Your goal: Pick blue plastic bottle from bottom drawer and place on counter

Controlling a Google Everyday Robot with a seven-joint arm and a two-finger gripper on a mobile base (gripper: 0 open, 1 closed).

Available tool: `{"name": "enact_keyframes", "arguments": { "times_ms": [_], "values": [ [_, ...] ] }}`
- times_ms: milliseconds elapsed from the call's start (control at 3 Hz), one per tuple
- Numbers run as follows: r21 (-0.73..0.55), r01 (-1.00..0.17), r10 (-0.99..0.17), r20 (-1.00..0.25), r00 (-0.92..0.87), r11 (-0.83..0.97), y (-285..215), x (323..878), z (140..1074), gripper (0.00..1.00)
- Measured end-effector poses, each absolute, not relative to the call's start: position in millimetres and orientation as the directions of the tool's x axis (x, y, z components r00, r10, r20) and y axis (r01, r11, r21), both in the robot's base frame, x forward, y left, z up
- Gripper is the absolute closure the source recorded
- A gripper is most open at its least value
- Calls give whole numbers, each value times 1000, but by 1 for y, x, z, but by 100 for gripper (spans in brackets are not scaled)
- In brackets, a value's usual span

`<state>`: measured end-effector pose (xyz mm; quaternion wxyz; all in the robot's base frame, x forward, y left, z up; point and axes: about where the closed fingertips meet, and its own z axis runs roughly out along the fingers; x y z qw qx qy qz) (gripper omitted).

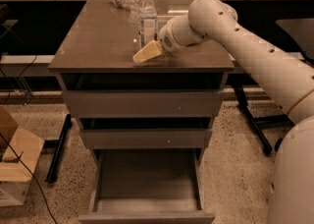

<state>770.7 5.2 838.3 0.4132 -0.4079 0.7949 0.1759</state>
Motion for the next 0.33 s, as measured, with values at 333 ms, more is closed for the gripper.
{"name": "enact_keyframes", "arguments": {
  "times_ms": [333],
  "values": [
    [-57, -794, -503, -800, -326, 605, 5, 771, 838, 0]
  ]
}}
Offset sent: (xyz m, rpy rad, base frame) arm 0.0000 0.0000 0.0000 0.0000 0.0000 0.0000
